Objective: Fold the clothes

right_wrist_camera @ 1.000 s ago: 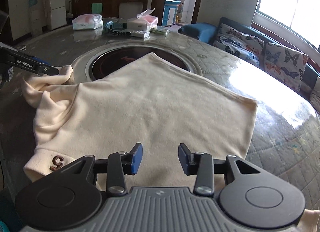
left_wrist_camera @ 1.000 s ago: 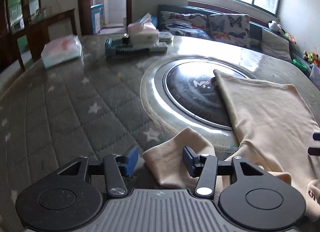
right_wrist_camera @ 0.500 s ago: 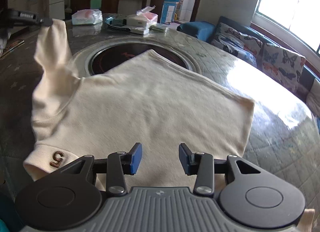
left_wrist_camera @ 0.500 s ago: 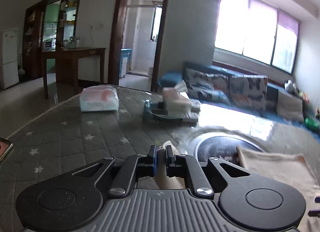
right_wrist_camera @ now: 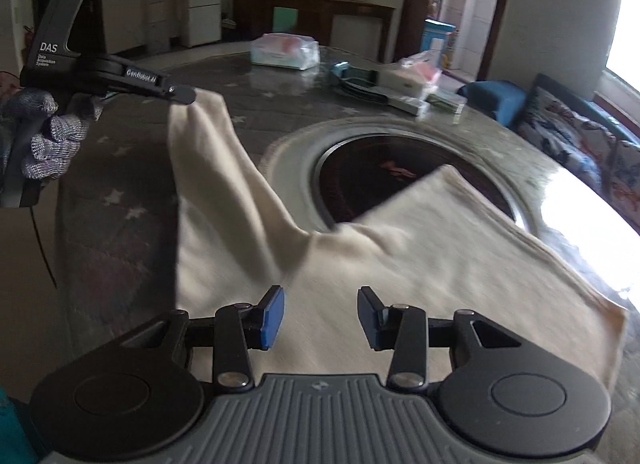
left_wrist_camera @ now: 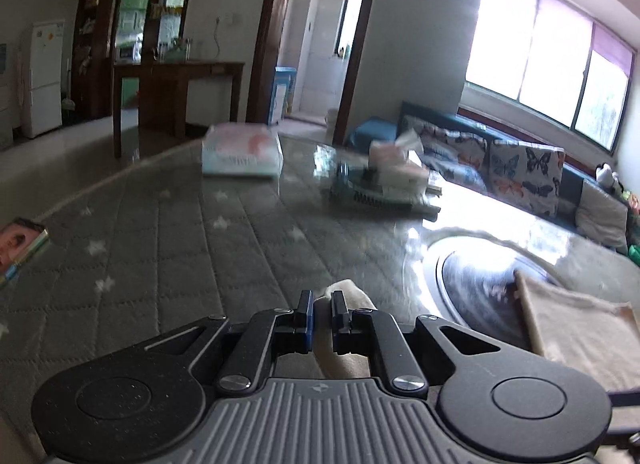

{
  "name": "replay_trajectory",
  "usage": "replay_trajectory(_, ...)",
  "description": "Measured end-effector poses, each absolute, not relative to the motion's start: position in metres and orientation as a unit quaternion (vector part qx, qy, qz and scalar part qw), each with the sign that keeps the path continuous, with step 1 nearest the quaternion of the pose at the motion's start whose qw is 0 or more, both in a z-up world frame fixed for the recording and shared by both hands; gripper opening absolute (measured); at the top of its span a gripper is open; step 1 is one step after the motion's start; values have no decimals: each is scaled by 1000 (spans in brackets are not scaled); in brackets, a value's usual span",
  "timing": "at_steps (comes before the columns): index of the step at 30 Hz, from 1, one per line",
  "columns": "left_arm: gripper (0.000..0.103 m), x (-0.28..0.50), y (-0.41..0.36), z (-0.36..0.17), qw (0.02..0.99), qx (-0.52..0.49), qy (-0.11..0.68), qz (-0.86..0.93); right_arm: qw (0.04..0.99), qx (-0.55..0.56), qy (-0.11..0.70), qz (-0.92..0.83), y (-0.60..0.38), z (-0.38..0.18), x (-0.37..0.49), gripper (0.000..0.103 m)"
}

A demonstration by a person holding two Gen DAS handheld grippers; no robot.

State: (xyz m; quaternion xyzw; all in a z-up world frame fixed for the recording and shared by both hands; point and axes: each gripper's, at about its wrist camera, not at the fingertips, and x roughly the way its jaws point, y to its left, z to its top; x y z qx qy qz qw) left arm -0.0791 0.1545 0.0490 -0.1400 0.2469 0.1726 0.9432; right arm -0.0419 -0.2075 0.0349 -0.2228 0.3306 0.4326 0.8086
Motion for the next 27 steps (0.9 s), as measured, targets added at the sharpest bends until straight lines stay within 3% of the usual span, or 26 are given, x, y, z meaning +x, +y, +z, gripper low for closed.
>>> replay_trajectory(2, 9, -82, 156, 56, 943, -147, 244, 171, 802, -216, 335, 444, -195, 32, -39, 48)
replay_trajectory(8, 9, -83, 163, 54, 936, -153, 265, 172, 798, -198, 338, 459, -172, 24, -28, 54)
replay_trajectory(25, 16, -74, 174, 16, 912, -181, 312, 198, 767, -220, 339, 499, -187, 25, -79, 48)
replay_trajectory(27, 23, -77, 174, 16, 911, -186, 308, 200, 762, -223, 335, 508, -187, 23, -89, 49)
